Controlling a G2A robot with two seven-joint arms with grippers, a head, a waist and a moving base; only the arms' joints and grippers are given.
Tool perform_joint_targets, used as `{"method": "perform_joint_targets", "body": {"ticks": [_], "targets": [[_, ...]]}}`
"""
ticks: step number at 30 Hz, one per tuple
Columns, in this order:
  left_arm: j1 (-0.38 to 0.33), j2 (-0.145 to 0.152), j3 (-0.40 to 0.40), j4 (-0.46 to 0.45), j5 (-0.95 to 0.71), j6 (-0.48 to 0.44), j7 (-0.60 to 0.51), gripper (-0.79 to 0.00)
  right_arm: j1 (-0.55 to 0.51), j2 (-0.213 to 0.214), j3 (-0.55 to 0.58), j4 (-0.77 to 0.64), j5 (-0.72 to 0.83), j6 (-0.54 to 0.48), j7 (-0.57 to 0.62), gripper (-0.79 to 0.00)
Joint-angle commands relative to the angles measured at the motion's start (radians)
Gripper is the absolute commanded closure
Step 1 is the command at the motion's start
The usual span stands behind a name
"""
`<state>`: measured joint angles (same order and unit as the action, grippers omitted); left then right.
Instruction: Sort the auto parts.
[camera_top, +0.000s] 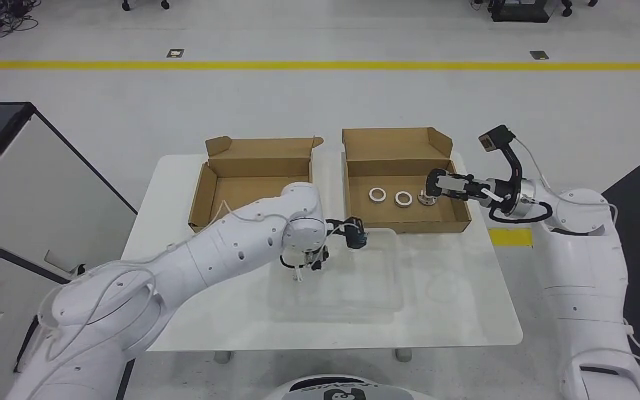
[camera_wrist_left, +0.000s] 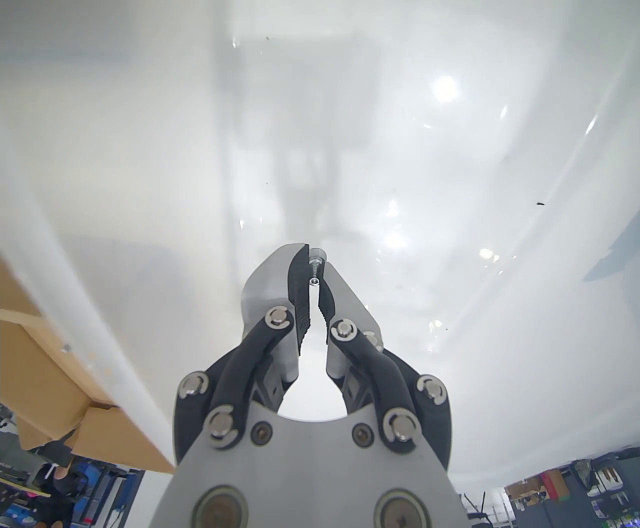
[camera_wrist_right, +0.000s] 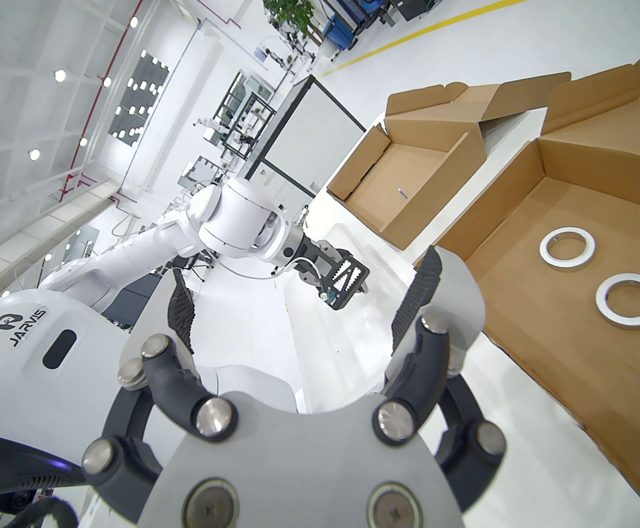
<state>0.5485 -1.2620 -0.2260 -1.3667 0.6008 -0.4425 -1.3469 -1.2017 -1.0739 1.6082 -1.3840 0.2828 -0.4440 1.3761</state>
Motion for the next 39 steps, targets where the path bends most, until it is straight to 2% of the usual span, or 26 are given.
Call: {"method": "perform_joint_targets", "body": {"ticks": [1, 7, 14, 25, 26, 29, 32, 39], "targets": [[0.001, 0.016, -0.024, -0.044, -0.016, 0.009, -0.018, 0.000, 0.000, 0.000, 0.000, 0.000, 0.000, 0.000, 0.000, -0.785], [0.021, 0.078, -0.113, -0.227, -0.051, 0.037, -0.068, 0.000, 0.000, 0.000, 0.000, 0.000, 0.000, 0.000, 0.000, -0.785], [0.042, 0.152, -0.175, -0.419, -0.045, 0.063, -0.094, 0.000, 0.000, 0.000, 0.000, 0.000, 0.000, 0.000, 0.000, -0.785], [0.043, 0.155, -0.178, -0.424, -0.041, 0.062, -0.092, 0.000, 0.000, 0.000, 0.000, 0.000, 0.000, 0.000, 0.000, -0.785], [0.050, 0.155, -0.183, -0.423, -0.046, 0.065, -0.067, 0.000, 0.000, 0.000, 0.000, 0.000, 0.000, 0.000, 0.000, -0.785], [0.065, 0.167, -0.250, -0.432, -0.072, 0.082, 0.037, 0.000, 0.000, 0.000, 0.000, 0.000, 0.000, 0.000, 0.000, -0.785], [0.105, 0.193, -0.350, -0.452, -0.164, 0.062, 0.128, 0.000, 0.000, 0.000, 0.000, 0.000, 0.000, 0.000, 0.000, -0.785], [0.267, 0.275, -0.592, -0.522, -0.348, -0.115, 0.212, 0.000, 0.000, 0.000, 0.000, 0.000, 0.000, 0.000, 0.000, -0.785]]}}
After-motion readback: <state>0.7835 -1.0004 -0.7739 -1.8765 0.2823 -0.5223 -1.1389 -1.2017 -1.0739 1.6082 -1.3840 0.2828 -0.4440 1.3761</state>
